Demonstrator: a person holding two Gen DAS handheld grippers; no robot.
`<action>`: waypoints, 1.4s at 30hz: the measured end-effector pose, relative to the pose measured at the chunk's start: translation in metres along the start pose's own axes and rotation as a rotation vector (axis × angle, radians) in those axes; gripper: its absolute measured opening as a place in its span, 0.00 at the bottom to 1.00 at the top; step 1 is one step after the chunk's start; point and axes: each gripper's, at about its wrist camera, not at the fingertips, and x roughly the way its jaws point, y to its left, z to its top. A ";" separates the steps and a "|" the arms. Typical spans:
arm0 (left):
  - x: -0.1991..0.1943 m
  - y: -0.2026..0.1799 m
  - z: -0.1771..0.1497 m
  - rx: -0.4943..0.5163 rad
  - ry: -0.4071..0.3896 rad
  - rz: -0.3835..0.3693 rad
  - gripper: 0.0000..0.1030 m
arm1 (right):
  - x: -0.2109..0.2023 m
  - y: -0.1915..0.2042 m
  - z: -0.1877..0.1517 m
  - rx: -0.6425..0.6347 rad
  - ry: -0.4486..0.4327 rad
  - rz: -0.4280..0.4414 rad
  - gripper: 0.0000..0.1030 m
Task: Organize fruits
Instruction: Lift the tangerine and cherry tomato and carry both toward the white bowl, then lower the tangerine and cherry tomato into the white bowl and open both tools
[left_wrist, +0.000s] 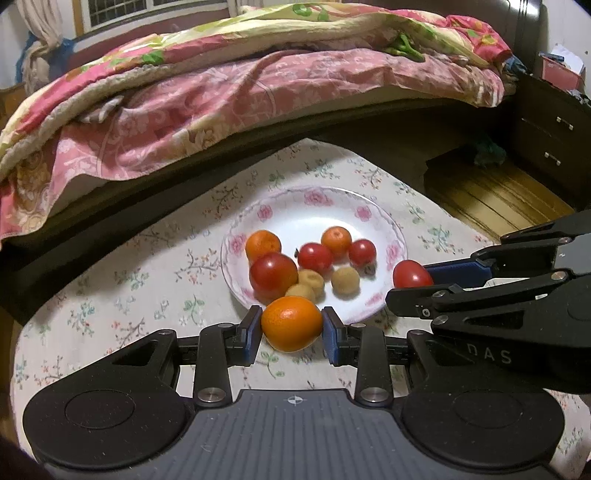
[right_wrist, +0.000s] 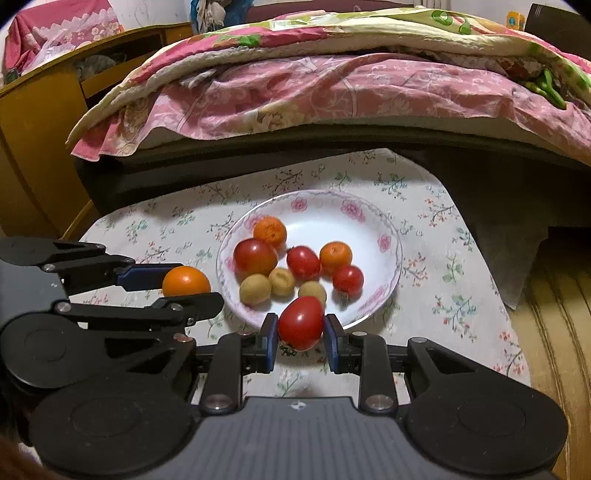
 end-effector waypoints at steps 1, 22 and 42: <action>0.002 0.001 0.002 -0.002 -0.001 0.003 0.40 | 0.002 0.000 0.002 -0.003 -0.002 -0.001 0.30; 0.058 0.005 0.037 0.022 -0.001 0.033 0.40 | 0.053 -0.035 0.031 0.064 -0.012 -0.019 0.30; 0.077 0.009 0.043 0.045 0.000 0.058 0.40 | 0.072 -0.038 0.039 0.083 -0.013 -0.025 0.31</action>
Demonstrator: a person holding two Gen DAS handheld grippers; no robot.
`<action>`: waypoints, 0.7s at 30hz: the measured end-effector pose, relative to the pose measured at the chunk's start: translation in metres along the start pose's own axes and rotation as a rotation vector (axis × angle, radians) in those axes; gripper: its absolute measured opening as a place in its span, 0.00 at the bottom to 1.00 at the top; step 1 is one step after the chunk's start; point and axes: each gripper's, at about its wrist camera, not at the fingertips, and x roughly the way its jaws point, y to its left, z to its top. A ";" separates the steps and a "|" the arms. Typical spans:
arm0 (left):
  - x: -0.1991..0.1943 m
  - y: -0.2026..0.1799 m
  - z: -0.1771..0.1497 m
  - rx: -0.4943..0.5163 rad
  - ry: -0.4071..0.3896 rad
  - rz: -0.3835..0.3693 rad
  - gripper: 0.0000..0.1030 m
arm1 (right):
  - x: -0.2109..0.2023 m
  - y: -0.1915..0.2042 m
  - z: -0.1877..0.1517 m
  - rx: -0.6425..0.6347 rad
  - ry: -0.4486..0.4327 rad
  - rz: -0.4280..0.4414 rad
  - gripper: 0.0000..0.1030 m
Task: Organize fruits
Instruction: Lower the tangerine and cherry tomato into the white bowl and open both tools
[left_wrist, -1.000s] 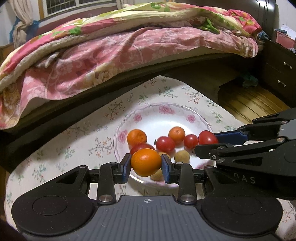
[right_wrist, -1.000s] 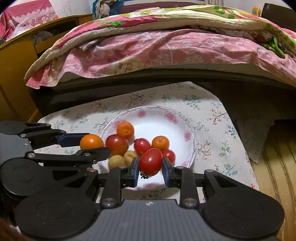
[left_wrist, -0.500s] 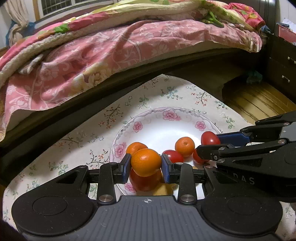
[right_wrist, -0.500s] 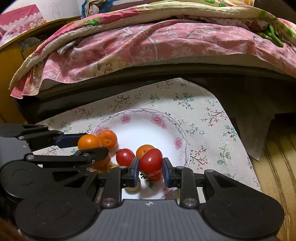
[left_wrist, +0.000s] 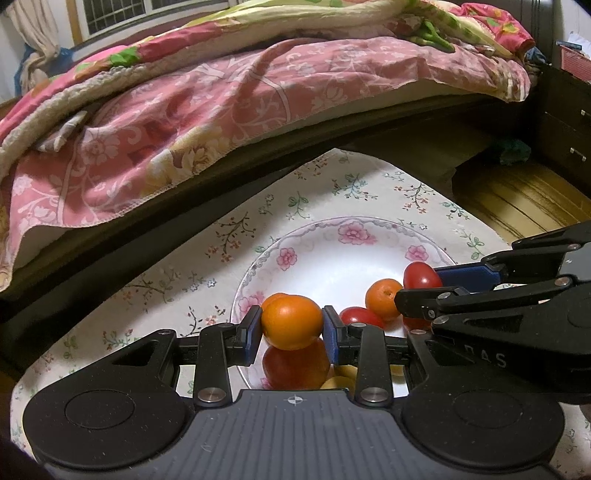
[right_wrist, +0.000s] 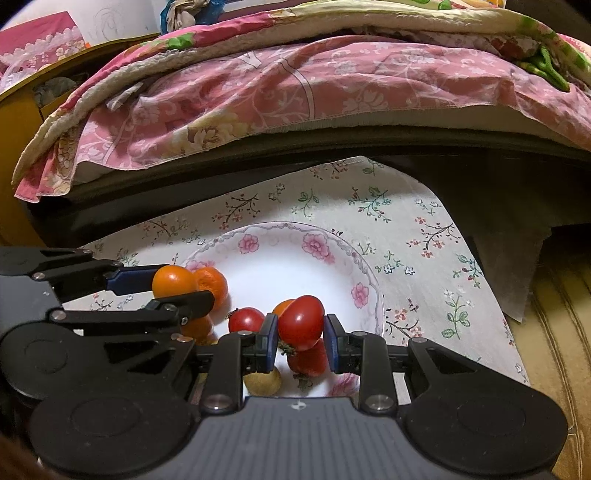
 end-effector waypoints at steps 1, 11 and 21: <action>0.001 0.000 0.000 0.003 0.000 0.003 0.40 | 0.002 0.000 0.001 0.002 0.002 -0.001 0.31; 0.006 -0.001 0.002 0.010 0.005 0.012 0.40 | 0.006 -0.003 0.002 0.022 0.003 -0.008 0.31; 0.006 0.002 0.003 0.004 0.009 0.025 0.46 | 0.007 -0.004 0.003 0.041 0.002 0.004 0.31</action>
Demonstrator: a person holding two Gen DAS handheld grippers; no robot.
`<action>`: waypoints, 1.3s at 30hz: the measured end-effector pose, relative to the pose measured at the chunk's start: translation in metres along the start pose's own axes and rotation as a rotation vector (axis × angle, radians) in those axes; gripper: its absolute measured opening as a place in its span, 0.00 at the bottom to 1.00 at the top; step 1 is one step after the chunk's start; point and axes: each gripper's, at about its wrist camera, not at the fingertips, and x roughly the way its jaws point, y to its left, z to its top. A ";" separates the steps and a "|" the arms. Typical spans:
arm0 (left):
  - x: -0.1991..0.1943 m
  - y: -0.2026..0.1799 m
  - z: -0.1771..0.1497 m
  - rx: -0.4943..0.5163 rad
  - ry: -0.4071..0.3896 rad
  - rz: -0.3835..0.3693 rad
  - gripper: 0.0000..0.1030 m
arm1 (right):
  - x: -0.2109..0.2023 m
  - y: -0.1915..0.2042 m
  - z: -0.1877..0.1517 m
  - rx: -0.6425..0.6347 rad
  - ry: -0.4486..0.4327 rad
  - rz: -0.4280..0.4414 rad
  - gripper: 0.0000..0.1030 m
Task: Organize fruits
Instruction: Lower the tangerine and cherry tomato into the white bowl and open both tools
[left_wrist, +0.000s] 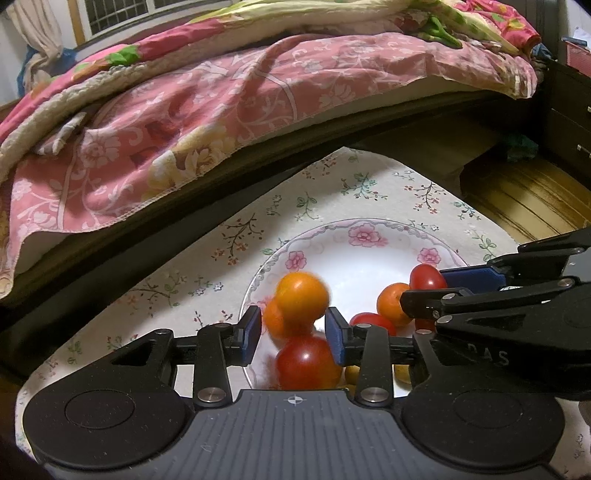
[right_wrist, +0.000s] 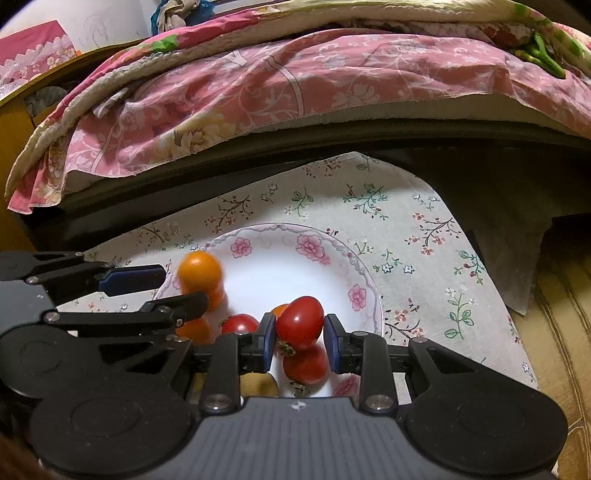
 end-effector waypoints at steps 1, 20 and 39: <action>0.000 0.000 0.000 -0.002 0.000 0.001 0.46 | 0.000 0.000 0.000 0.001 -0.001 0.001 0.31; -0.021 0.007 -0.009 -0.026 -0.023 0.017 0.70 | -0.021 0.001 0.001 0.059 -0.033 0.054 0.37; -0.055 0.012 -0.033 -0.109 -0.035 0.014 0.83 | -0.059 0.006 -0.021 0.048 -0.049 0.017 0.38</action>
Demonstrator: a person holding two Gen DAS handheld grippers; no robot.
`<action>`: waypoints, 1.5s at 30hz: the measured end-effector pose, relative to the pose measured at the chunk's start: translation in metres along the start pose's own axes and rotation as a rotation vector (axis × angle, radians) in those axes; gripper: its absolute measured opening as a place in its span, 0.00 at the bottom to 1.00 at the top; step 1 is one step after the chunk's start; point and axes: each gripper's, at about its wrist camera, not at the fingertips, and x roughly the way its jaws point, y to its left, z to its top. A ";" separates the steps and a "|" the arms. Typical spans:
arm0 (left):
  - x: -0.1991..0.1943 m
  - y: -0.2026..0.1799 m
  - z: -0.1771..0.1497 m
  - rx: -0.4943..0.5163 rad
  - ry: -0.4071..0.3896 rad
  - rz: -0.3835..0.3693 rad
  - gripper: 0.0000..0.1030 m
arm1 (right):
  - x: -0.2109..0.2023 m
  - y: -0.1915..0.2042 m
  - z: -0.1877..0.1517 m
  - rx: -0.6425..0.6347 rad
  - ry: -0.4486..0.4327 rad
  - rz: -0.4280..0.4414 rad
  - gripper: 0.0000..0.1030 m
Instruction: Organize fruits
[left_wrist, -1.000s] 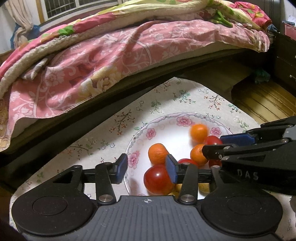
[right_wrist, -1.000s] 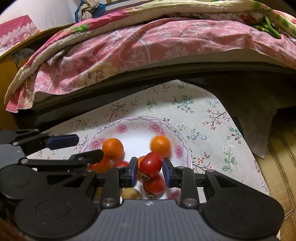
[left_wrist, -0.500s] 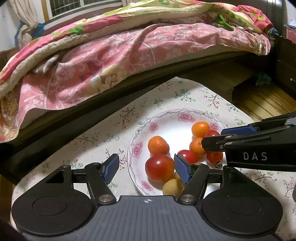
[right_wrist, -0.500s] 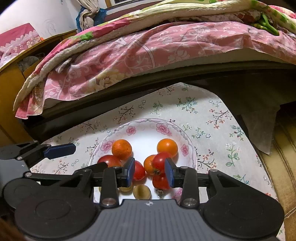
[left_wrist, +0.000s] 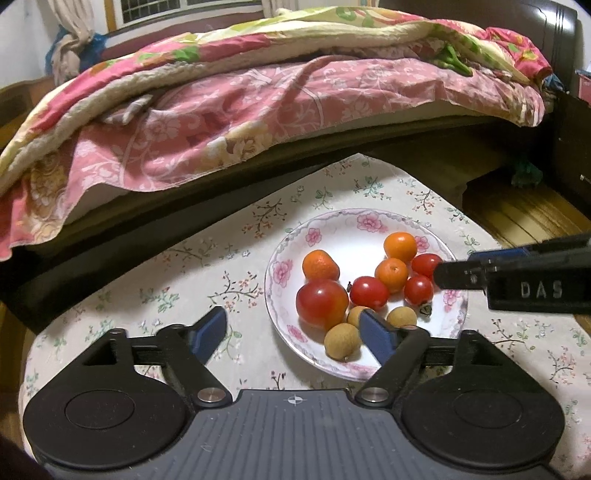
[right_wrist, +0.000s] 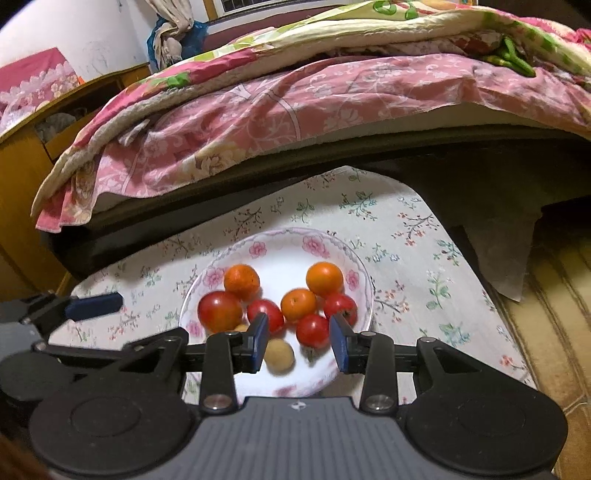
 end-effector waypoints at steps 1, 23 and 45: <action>-0.003 0.000 -0.001 -0.004 -0.003 0.000 0.83 | -0.003 0.002 -0.003 -0.008 0.001 -0.005 0.38; -0.029 -0.013 -0.021 -0.028 -0.008 0.001 0.86 | -0.037 0.018 -0.040 -0.018 0.015 -0.063 0.38; -0.049 -0.024 -0.047 -0.099 0.021 0.015 0.93 | -0.065 0.016 -0.070 0.032 0.022 -0.052 0.38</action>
